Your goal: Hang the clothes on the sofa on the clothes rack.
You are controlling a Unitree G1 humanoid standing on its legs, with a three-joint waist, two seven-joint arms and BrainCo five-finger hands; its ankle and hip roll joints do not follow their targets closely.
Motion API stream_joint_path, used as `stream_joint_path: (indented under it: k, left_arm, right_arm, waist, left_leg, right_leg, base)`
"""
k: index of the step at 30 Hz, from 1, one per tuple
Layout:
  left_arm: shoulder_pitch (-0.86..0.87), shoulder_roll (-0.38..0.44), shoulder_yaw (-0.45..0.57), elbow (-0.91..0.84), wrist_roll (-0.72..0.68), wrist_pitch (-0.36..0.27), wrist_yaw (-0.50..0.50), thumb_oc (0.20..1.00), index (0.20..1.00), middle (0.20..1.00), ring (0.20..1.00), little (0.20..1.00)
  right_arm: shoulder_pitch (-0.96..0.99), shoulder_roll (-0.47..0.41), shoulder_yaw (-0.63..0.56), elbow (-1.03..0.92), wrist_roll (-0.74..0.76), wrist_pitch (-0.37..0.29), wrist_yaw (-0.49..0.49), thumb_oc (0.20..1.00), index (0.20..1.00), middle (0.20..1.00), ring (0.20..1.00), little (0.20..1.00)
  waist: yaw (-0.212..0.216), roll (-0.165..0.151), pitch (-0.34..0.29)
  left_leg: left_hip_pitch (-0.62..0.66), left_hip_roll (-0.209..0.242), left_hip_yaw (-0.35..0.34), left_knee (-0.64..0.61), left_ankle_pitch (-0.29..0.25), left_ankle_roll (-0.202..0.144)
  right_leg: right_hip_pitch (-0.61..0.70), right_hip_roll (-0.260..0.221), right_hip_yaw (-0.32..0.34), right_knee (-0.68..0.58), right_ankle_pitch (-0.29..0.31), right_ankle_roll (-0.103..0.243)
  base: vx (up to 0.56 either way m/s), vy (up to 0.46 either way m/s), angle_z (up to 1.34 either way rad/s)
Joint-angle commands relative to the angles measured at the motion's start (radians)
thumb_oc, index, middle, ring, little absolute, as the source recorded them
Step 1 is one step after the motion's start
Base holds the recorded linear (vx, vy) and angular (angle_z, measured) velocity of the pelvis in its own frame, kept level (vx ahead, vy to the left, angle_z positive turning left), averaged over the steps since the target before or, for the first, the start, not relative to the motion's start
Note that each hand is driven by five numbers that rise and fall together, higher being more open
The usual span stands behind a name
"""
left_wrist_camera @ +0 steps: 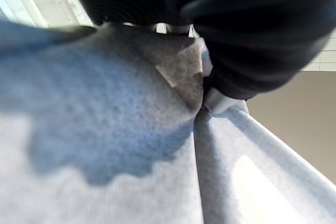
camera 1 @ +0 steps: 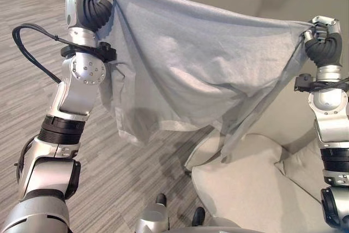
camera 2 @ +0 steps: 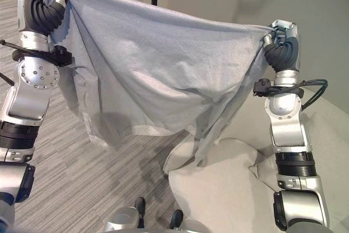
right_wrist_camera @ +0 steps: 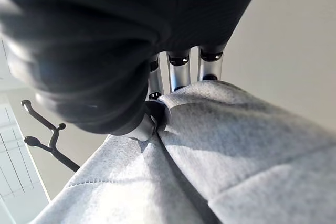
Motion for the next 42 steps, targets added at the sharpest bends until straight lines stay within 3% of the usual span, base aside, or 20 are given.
stream_joint_path:
  k: [1, 2, 6, 8, 10, 14, 15, 18, 19, 21, 22, 23, 24, 30, 33, 34, 38, 42]
  left_arm:
    - [-0.064, 0.008, -0.017, -0.008, 0.027, -0.023, 0.015, 0.2, 0.2, 0.2, 0.2, 0.2]
    - [-0.062, -0.009, 0.002, -0.014, 0.033, -0.021, 0.015, 0.2, 0.2, 0.2, 0.2, 0.2]
    - [-0.042, -0.018, 0.019, -0.023, 0.043, -0.02, 0.01, 0.2, 0.2, 0.2, 0.2, 0.2]
    - [-0.018, -0.017, 0.029, -0.037, 0.055, -0.025, -0.001, 0.2, 0.2, 0.2, 0.2, 0.2]
    - [-0.006, -0.017, 0.023, -0.048, 0.054, -0.031, -0.012, 0.2, 0.2, 0.2, 0.2, 0.2]
    - [-0.031, -0.015, -0.006, -0.029, 0.05, -0.036, -0.001, 0.2, 0.2, 0.2, 0.2, 0.2]
    - [-0.043, -0.018, -0.019, -0.023, 0.052, -0.038, 0.006, 0.2, 0.2, 0.2, 0.2, 0.2]
    - [-0.045, -0.019, -0.019, -0.026, 0.055, -0.038, 0.008, 0.2, 0.2, 0.2, 0.2, 0.2]
    - [-0.048, -0.029, -0.021, -0.037, 0.056, -0.039, 0.005, 0.2, 0.2, 0.2, 0.2, 0.2]
    - [-0.04, -0.036, -0.021, -0.036, 0.046, -0.046, 0.009, 0.2, 0.2, 0.2, 0.2, 0.2]
    - [-0.04, -0.035, -0.02, -0.034, 0.045, -0.047, 0.01, 0.2, 0.2, 0.2, 0.2, 0.2]
    - [-0.034, -0.028, -0.024, -0.029, 0.038, -0.047, 0.012, 0.2, 0.2, 0.2, 0.2, 0.2]
    - [-0.008, -0.009, -0.003, -0.028, 0.036, -0.028, 0.017, 0.2, 0.2, 0.2, 0.2, 0.2]
    - [0.005, -0.034, -0.003, -0.051, 0.041, -0.04, 0.0, 0.2, 0.2, 0.2, 0.2, 0.2]
    - [0.012, -0.045, -0.009, -0.056, 0.037, -0.038, -0.006, 0.2, 0.2, 0.2, 0.2, 0.2]
    - [0.022, -0.06, -0.008, -0.084, 0.035, -0.04, -0.02, 0.2, 0.2, 0.2, 0.2, 0.2]
    - [0.032, -0.063, -0.014, -0.104, 0.03, -0.038, -0.028, 0.2, 0.2, 0.2, 0.2, 0.2]
    - [0.017, -0.046, -0.032, -0.109, 0.023, -0.036, -0.033, 0.2, 0.2, 0.2, 0.2, 0.2]
  right_arm:
    - [-0.056, -0.063, -0.035, 0.021, 0.021, -0.028, -0.048, 0.2, 0.2, 0.2, 0.2, 0.2]
    - [-0.035, -0.045, -0.059, 0.016, 0.026, -0.026, -0.057, 0.2, 0.2, 0.2, 0.2, 0.2]
    - [-0.005, -0.025, -0.083, -0.002, 0.024, -0.021, -0.05, 0.2, 0.2, 0.2, 0.2, 0.2]
    - [-0.003, -0.006, -0.084, -0.005, 0.025, -0.024, -0.047, 0.2, 0.2, 0.2, 0.2, 0.2]
    - [0.005, 0.017, -0.08, -0.014, 0.026, -0.023, -0.044, 0.2, 0.2, 0.2, 0.2, 0.2]
    - [0.002, 0.025, -0.08, -0.046, 0.015, -0.008, -0.048, 0.2, 0.2, 0.2, 0.2, 0.2]
    - [-0.007, 0.019, -0.08, -0.049, 0.011, 0.001, -0.053, 0.2, 0.2, 0.2, 0.2, 0.2]
    - [-0.012, 0.015, -0.078, -0.057, 0.009, 0.001, -0.053, 0.2, 0.2, 0.2, 0.2, 0.2]
    - [-0.005, 0.012, -0.074, -0.07, 0.004, 0.002, -0.047, 0.2, 0.2, 0.2, 0.2, 0.2]
    - [-0.001, -0.014, -0.071, -0.086, 0.003, -0.005, -0.039, 0.2, 0.2, 0.2, 0.2, 0.2]
    - [-0.003, -0.014, -0.068, -0.084, 0.003, -0.005, -0.039, 0.2, 0.2, 0.2, 0.2, 0.2]
    - [-0.018, -0.024, -0.055, -0.082, 0.009, -0.009, -0.038, 0.2, 0.2, 0.2, 0.2, 0.2]
    - [-0.014, -0.048, -0.046, -0.062, -0.001, -0.006, -0.036, 0.2, 0.2, 0.2, 0.2, 0.2]
    - [0.0, -0.058, -0.054, -0.073, 0.018, -0.021, -0.036, 0.2, 0.2, 0.2, 0.2, 0.2]
    - [0.006, -0.066, -0.063, -0.075, 0.021, -0.026, -0.035, 0.2, 0.2, 0.2, 0.2, 0.2]
    - [0.022, -0.071, -0.086, -0.092, 0.022, -0.027, -0.03, 0.2, 0.2, 0.2, 0.2, 0.2]
    - [0.034, -0.049, -0.097, -0.103, 0.021, -0.024, -0.022, 0.2, 0.2, 0.2, 0.2, 0.2]
    - [0.046, -0.046, -0.121, -0.108, 0.008, -0.019, -0.025, 0.2, 0.2, 0.2, 0.2, 0.2]
  waist:
    - [0.046, 0.025, -0.069]
    - [0.058, 0.021, -0.059]
    - [0.071, 0.035, -0.08]
    - [0.076, 0.043, -0.115]
    - [0.071, 0.043, -0.151]
    - [0.064, 0.045, -0.159]
    - [0.057, 0.061, -0.143]
    - [0.055, 0.075, -0.125]
    - [0.043, 0.092, -0.102]
    - [0.006, 0.104, -0.084]
    - [0.002, 0.105, -0.086]
    - [-0.006, 0.1, -0.083]
    - [-0.026, 0.079, -0.09]
    - [-0.033, 0.063, -0.124]
    - [-0.039, 0.074, -0.139]
    - [-0.043, 0.078, -0.136]
    - [-0.043, 0.087, -0.121]
    - [-0.015, 0.064, -0.117]
  left_leg:
    - [-0.007, 0.256, 0.026, -0.097, 0.102, -0.096]
    - [-0.055, 0.308, 0.001, -0.097, 0.095, -0.111]
    - [-0.057, 0.306, -0.018, -0.097, 0.092, -0.124]
    - [-0.055, 0.284, -0.041, -0.097, 0.09, -0.129]
    - [-0.037, 0.243, -0.015, -0.097, 0.076, -0.138]
    - [0.014, 0.166, 0.012, -0.097, 0.037, -0.127]
    - [0.044, 0.141, 0.027, -0.097, 0.026, -0.121]
    - [0.064, 0.133, 0.032, -0.097, 0.025, -0.117]
    - [0.08, 0.113, 0.027, -0.097, 0.02, -0.112]
    - [0.102, 0.068, 0.01, -0.097, 0.016, -0.102]
    - [0.101, 0.07, 0.008, -0.097, 0.015, -0.103]
    - [0.11, 0.058, 0.012, -0.097, 0.013, -0.103]
    - [0.107, 0.038, -0.006, -0.097, 0.0, -0.098]
    - [0.115, 0.05, -0.015, -0.097, 0.002, -0.082]
    - [0.141, 0.075, -0.014, -0.097, 0.049, -0.082]
    - [0.155, 0.094, -0.003, -0.061, 0.091, -0.084]
    - [0.136, 0.125, -0.012, 0.001, 0.076, -0.078]
    - [0.048, 0.174, -0.032, -0.097, 0.062, -0.066]
  right_leg:
    - [-0.043, -0.014, -0.019, -0.015, -0.013, 0.033]
    - [-0.017, -0.032, -0.014, -0.015, 0.002, 0.027]
    - [-0.004, -0.041, -0.006, -0.015, 0.003, 0.016]
    - [-0.005, -0.076, 0.012, -0.015, 0.01, 0.013]
    - [0.012, -0.141, 0.02, -0.015, 0.035, 0.0]
    - [0.032, -0.209, 0.005, 0.005, 0.058, -0.004]
    - [0.029, -0.237, -0.012, 0.071, 0.055, -0.004]
    - [0.025, -0.238, -0.013, 0.115, 0.047, -0.004]
    - [-0.002, -0.191, 0.01, 0.169, 0.038, 0.0]
    - [-0.076, -0.079, 0.032, 0.157, 0.024, 0.012]
    - [-0.075, -0.077, 0.029, 0.153, 0.026, 0.011]
    - [-0.098, -0.049, 0.012, 0.13, 0.022, 0.015]
    - [-0.142, 0.016, 0.019, 0.047, 0.015, 0.003]
    - [-0.135, 0.021, 0.03, -0.015, 0.008, 0.01]
    - [-0.137, 0.032, 0.016, -0.015, 0.0, 0.012]
    - [-0.115, 0.028, 0.0, -0.015, 0.004, 0.015]
    - [-0.083, 0.019, -0.002, -0.015, 0.0, 0.014]
    - [-0.082, 0.009, 0.035, -0.015, -0.015, 0.012]
  base:
    - [0.11, 0.231, 0.17]
    - [0.1, 0.152, 0.15]
    - [0.13, 0.205, 0.03]
    - [0.22, 0.428, -0.11]
    - [0.25, 0.534, -0.15]
    - [0.22, 0.484, -0.13]
    - [0.13, 0.409, -0.31]
    - [0.07, 0.278, -0.26]
    - [0.07, 0.324, -0.25]
    - [0.09, 0.314, -0.19]
    - [0.06, 0.114, 0.07]
    - [0.12, 0.017, 0.34]
    - [0.12, 0.02, 0.36]
    - [0.11, -0.068, 0.39]
    - [0.12, -0.105, 0.29]
    - [0.13, -0.123, 0.15]
    - [0.06, -0.068, 0.23]
    - [0.06, 0.014, -0.05]
